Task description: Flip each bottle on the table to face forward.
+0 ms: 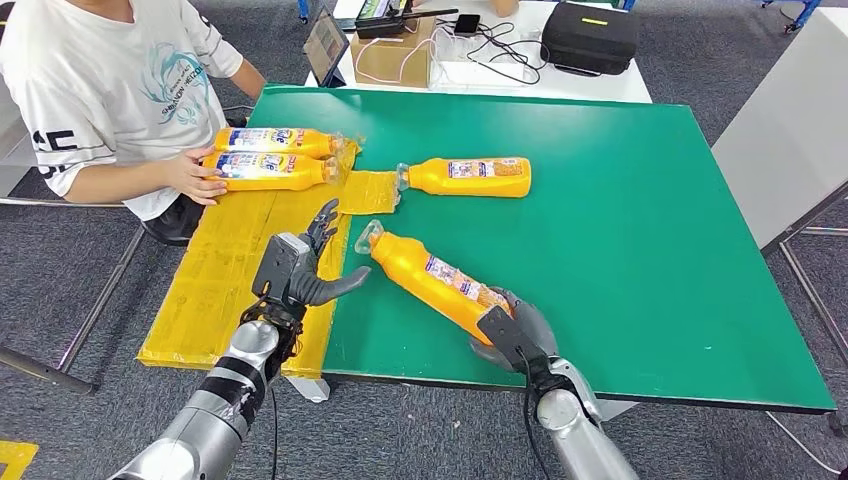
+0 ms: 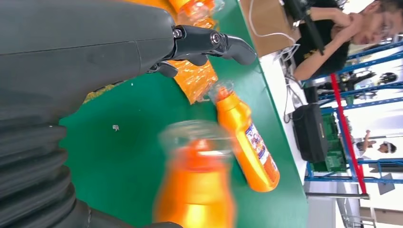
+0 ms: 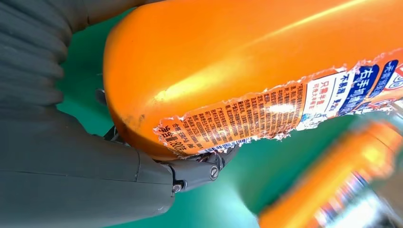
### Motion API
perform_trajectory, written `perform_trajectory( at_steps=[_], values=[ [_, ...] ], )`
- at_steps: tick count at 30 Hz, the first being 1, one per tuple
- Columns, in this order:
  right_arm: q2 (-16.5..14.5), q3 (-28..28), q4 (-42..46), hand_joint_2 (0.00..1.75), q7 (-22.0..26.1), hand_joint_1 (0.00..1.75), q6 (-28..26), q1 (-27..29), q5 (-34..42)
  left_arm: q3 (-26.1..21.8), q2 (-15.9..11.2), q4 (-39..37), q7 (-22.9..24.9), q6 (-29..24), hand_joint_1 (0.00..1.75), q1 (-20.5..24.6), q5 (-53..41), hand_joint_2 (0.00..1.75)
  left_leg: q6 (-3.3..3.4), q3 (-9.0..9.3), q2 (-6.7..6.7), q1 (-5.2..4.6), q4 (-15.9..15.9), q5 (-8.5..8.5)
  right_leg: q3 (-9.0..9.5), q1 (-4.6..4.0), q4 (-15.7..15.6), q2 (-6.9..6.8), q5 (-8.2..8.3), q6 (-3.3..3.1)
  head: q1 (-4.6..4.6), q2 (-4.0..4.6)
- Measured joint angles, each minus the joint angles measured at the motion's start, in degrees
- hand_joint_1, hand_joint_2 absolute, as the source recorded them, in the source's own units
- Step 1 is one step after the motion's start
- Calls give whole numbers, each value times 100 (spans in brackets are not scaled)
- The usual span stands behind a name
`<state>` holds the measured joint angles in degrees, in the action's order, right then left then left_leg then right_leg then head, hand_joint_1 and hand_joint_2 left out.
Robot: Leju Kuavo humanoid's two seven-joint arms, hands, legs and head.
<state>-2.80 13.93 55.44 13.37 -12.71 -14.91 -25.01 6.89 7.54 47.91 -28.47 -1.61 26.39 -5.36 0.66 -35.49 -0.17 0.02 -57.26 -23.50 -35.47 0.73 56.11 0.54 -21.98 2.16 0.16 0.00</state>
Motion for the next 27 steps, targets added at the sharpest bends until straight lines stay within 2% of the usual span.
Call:
perform_trajectory(
  at_steps=[4,12,21,24,27],
  values=[
    [-253,-50,381,175,140,175,-247,145,281,-21,20,-74,138,211,0,42,344,175,0,-13,0,-2,-1,0,-12,3,0,0,0,0,-1,-2],
    [-506,-37,562,175,333,175,-400,134,647,66,82,-149,712,1441,0,61,1327,175,1,-29,-3,-7,-1,-1,-22,8,-1,-5,-7,11,-1,-1],
    [-620,36,506,175,405,175,-372,12,695,366,109,-39,1091,2081,0,20,2094,175,1,-32,-4,-7,-1,-1,-25,7,-1,-6,-9,13,0,-2],
    [-660,74,419,175,392,175,-334,-17,731,478,111,25,1187,2106,0,-30,2211,175,1,-34,-5,-7,-1,-2,-27,7,-1,-7,-11,13,-1,-1],
    [-745,155,169,175,486,175,-284,-10,728,634,118,34,1076,2074,0,-117,2229,175,1,-39,-5,-7,-1,-2,-32,7,-1,-7,-11,14,-1,0]
  ],
)
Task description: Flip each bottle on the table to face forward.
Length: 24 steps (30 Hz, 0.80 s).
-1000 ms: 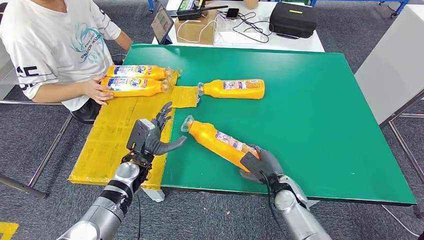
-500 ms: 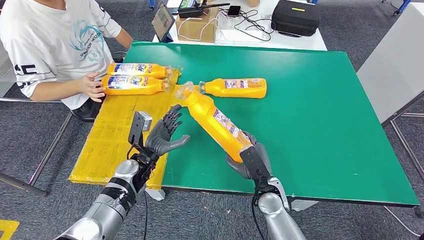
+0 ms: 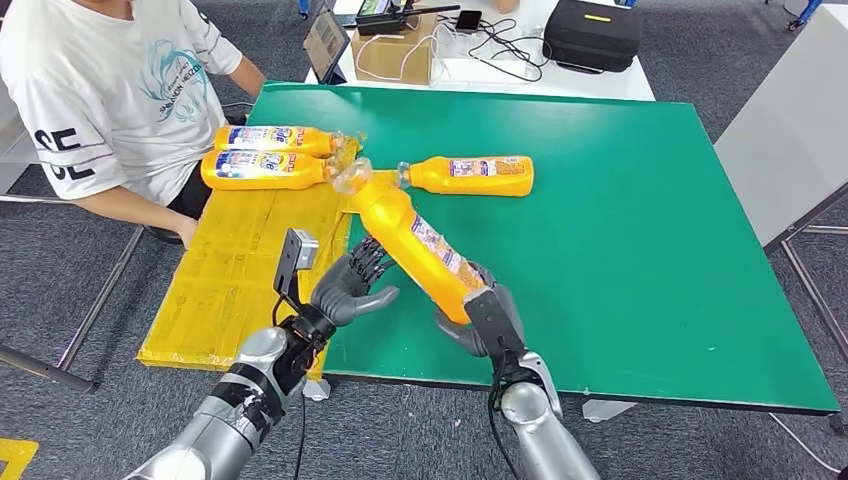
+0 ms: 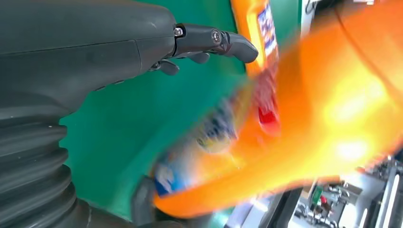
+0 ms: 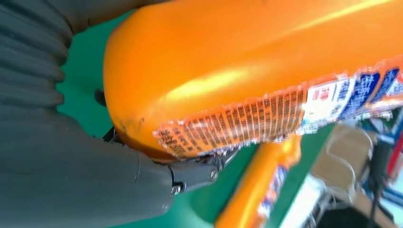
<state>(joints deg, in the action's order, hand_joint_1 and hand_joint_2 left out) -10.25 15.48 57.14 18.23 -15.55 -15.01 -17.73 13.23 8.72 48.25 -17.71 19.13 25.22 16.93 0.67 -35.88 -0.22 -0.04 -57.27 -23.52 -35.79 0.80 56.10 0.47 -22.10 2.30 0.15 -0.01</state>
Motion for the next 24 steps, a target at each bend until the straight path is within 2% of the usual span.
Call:
perform_trajectory(
  at_steps=[8,19,23,24],
  values=[
    [-324,417,-611,175,32,175,26,-13,-264,218,45,1,-28,-243,0,-122,40,175,0,-7,1,2,0,0,-11,-1,0,1,0,0,1,1],
    [-538,691,-1045,175,-48,171,96,-194,-378,226,48,-40,-77,-369,0,-157,79,175,0,-10,0,1,0,1,-12,0,0,-1,0,0,1,1],
    [-590,816,-1190,175,-79,0,123,-281,-386,224,49,-109,-150,-394,175,-125,98,175,0,-10,0,2,0,1,-12,-1,1,-1,0,0,0,0],
    [-599,868,-1213,175,-82,0,134,-293,-390,224,50,-117,-168,-411,175,-122,98,175,0,-10,0,2,0,1,-13,-1,1,0,0,0,1,1]
  ],
)
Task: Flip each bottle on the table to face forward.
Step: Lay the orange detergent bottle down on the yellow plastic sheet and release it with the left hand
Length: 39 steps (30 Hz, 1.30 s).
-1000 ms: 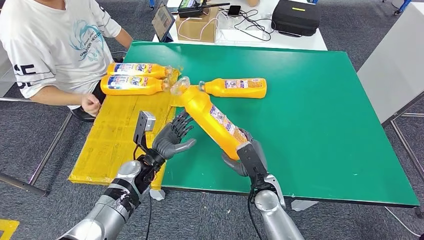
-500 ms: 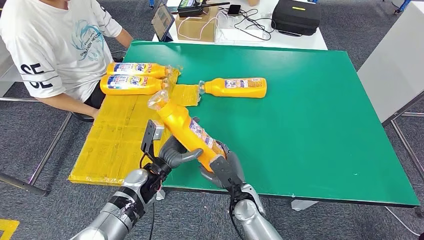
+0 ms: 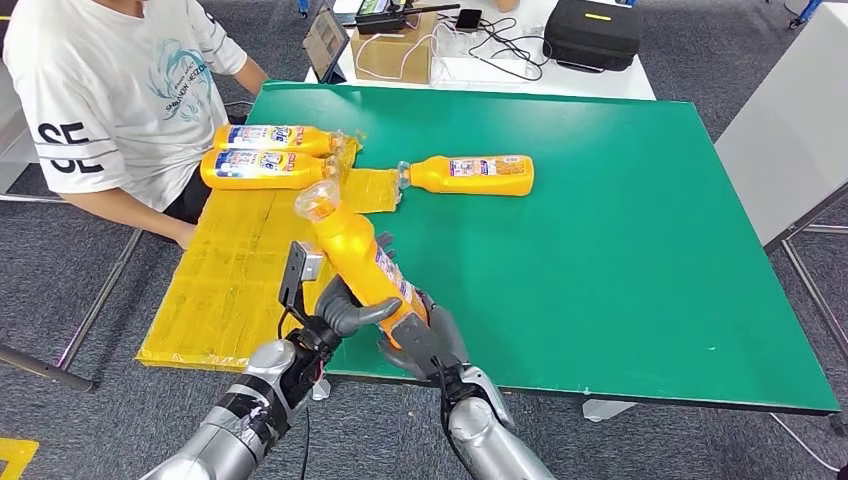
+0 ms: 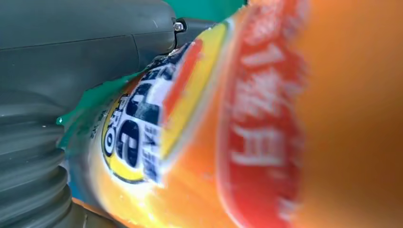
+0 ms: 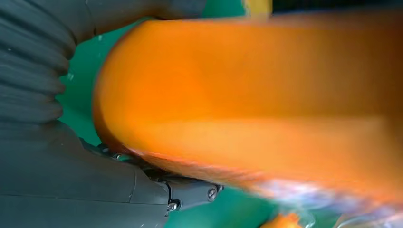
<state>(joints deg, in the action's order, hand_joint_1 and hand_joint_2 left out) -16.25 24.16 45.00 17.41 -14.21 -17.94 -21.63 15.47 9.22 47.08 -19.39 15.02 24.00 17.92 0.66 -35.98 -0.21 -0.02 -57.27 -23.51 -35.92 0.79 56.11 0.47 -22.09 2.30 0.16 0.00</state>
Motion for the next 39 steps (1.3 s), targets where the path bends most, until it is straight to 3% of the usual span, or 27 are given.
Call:
perform_trajectory(
  at_steps=[14,19,28,33,39],
  values=[
    [131,138,69,175,-9,0,-119,67,237,-264,-15,24,-44,-127,175,16,317,175,0,-2,-1,-1,-1,0,-1,1,-1,-1,0,0,0,-2],
    [270,18,397,175,9,0,-206,135,449,-437,-67,3,-303,-646,175,109,135,175,0,-2,-1,0,-1,0,-2,0,0,-1,0,0,0,0],
    [681,-553,1577,175,80,0,-220,351,627,-599,-630,-682,-876,-2646,175,689,-2429,175,0,-1,0,0,-1,2,-1,0,1,0,2,1,-1,0],
    [808,-764,1977,175,97,0,-141,368,728,-530,-1010,-1152,-827,-3154,175,1009,-3716,175,0,-1,2,1,-1,2,-2,0,2,1,2,1,0,0],
    [905,-903,2213,175,112,0,-44,357,772,-330,-1365,-1595,-511,-3266,175,1322,-4691,175,1,-2,-4,1,-1,4,-1,0,3,-2,1,0,-2,-1]
  ],
)
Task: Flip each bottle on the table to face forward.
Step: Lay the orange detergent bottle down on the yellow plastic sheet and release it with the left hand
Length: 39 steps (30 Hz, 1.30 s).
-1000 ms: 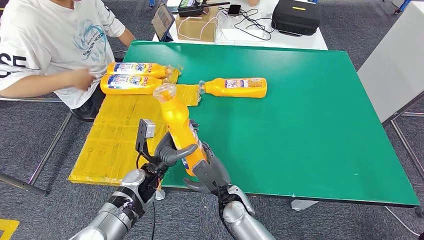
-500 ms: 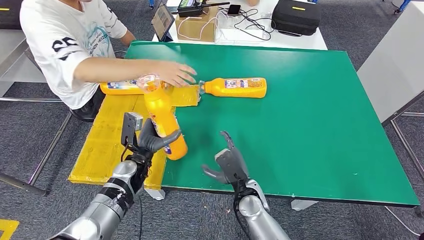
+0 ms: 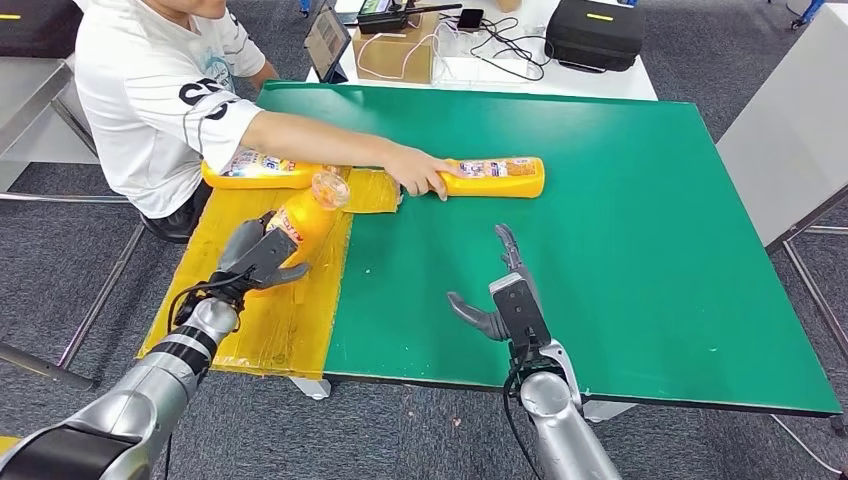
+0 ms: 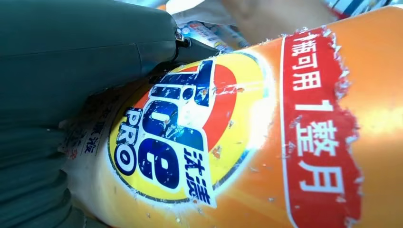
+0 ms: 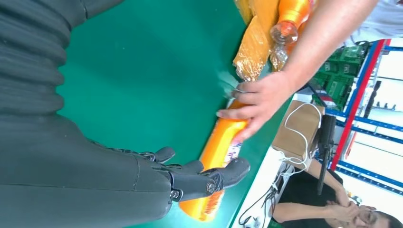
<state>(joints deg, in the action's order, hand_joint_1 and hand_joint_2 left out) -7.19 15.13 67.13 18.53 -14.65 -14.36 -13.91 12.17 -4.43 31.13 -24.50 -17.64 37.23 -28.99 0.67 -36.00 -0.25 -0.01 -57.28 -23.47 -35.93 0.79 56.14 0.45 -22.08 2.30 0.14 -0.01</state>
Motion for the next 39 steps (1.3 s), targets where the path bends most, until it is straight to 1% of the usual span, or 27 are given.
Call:
perform_trajectory(
  at_steps=[3,7,8,10,12,14,18,24,30,34,37,39],
  values=[
    [26,-11,43,175,2,0,68,-26,33,185,-153,-198,259,105,175,189,-733,175,0,0,3,0,1,0,2,1,0,2,1,0,-1,0],
    [41,-11,69,175,2,0,100,-37,44,288,-236,-293,345,166,175,261,-1027,175,0,2,8,-1,1,-1,1,0,0,4,1,0,0,0],
    [59,-13,98,175,-2,0,126,-37,45,382,-317,-371,417,213,175,313,-1259,175,0,3,9,0,1,-1,1,0,0,5,2,0,0,0],
    [111,-13,180,175,-14,0,225,-41,49,723,-615,-644,597,426,175,455,-1890,175,-2,7,11,2,1,-1,1,-2,2,6,2,-1,2,-1],
    [142,-3,224,175,-29,0,315,-54,55,991,-869,-869,648,671,175,542,-2258,175,-4,9,8,6,2,0,2,-5,5,5,1,-1,1,-1],
    [146,16,222,175,-36,0,356,-83,57,1070,-970,-969,603,829,173,576,-2325,175,-4,10,10,7,3,0,4,-5,6,6,1,-2,1,0],
    [163,52,220,175,-44,0,392,-108,55,1168,-1100,-1097,604,996,0,624,-2403,175,-6,20,12,6,3,-1,11,-5,6,6,1,-2,2,1],
    [196,80,218,175,-104,0,428,-107,56,1189,-1186,-1198,727,1092,0,641,-2376,175,-7,29,11,7,4,-2,21,-5,7,6,0,-3,1,1],
    [197,154,110,175,-125,0,448,-140,44,1183,-1296,-1238,614,976,0,600,-2321,175,-9,34,6,8,5,-1,28,-6,9,4,0,-3,1,1],
    [195,181,29,175,-132,0,435,-177,17,1156,-1336,-1249,559,816,0,572,-2315,0,-9,37,6,8,5,-1,32,-5,10,4,0,-3,1,1],
    [188,222,-71,175,-133,0,392,-236,-5,1047,-1370,-1259,381,578,0,496,-2262,0,-9,38,5,8,4,0,32,-5,9,4,0,-3,2,1],
    [186,259,-156,87,-133,0,353,-276,-22,945,-1380,-1259,236,381,0,421,-2214,0,-9,38,3,8,4,1,32,-5,9,3,-1,-3,1,1]
  ],
)
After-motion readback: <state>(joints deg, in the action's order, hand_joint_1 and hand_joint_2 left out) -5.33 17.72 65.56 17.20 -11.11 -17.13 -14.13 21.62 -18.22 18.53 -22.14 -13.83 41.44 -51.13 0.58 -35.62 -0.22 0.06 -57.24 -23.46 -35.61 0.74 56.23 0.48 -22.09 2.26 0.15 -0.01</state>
